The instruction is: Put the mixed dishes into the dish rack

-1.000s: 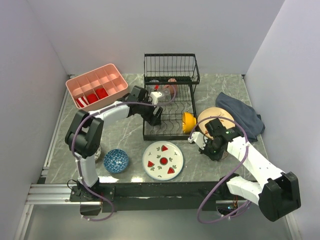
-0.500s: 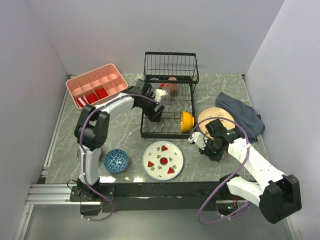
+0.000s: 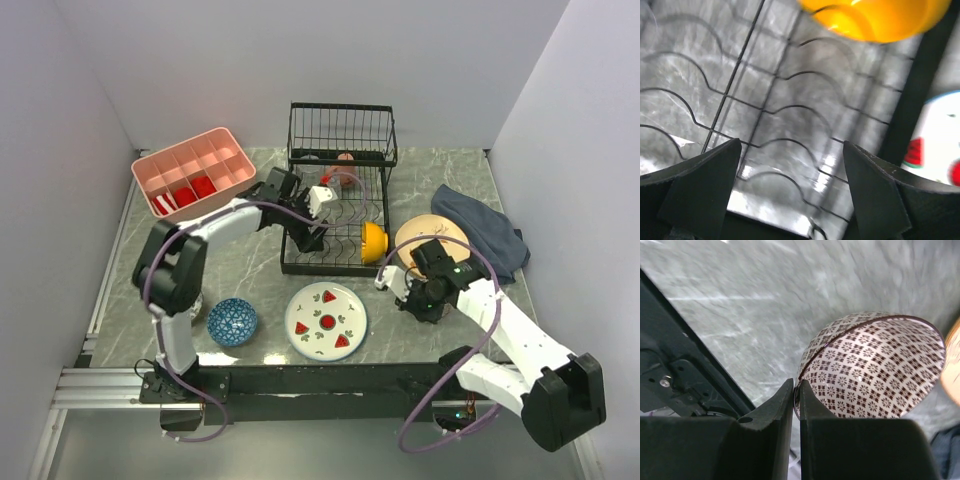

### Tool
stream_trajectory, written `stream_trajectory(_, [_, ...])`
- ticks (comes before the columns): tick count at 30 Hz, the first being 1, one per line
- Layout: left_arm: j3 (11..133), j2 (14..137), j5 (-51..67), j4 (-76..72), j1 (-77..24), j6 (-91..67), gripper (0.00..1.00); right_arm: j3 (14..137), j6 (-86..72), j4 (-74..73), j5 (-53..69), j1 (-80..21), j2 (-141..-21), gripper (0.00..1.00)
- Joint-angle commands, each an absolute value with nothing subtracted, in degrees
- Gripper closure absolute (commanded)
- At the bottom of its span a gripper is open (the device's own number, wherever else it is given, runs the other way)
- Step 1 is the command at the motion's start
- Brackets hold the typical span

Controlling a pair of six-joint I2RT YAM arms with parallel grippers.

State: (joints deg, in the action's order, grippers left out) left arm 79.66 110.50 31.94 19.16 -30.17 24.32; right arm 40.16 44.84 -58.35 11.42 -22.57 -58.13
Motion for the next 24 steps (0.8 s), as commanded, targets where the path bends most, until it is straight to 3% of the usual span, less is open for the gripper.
stream_trajectory(1, [79.5,101.3,37.6,12.8,-31.1,25.1,0.11,40.6,47.6,-57.2,18.2,-28.0,-54.6,0.93])
stream_trajectory(12, [75.9,90.5,42.5,16.9,-33.2,22.0,0.11,35.3,50.7,-50.4,13.5,-39.0,-54.4,0.9])
stream_trajectory(14, [75.2,89.0,42.8,19.0,-34.0,22.4,0.11,34.5,50.5,-49.8,12.2,-39.9,-53.9,0.75])
stream_trajectory(15, [74.0,87.1,42.8,19.2,-34.3,22.7,0.11,34.6,50.4,-49.9,12.0,-40.1,-53.7,0.59])
stream_trajectory(17, [73.0,85.3,42.2,20.3,-35.1,22.7,0.11,35.8,50.3,-51.8,11.8,-40.2,-52.9,0.46])
stream_trajectory(19, [72.1,83.3,41.4,21.0,-35.4,22.7,0.11,38.4,49.7,-54.0,11.3,-40.2,-51.9,0.22])
stream_trajectory(21, [71.8,81.8,40.6,22.1,-35.3,22.2,0.1,40.9,49.2,-58.4,10.6,-40.2,-51.0,0.09])
stream_trajectory(24, [71.0,79.7,39.1,21.9,-35.7,21.4,0.11,46.7,46.6,-63.5,10.4,-40.1,-47.5,0.07])
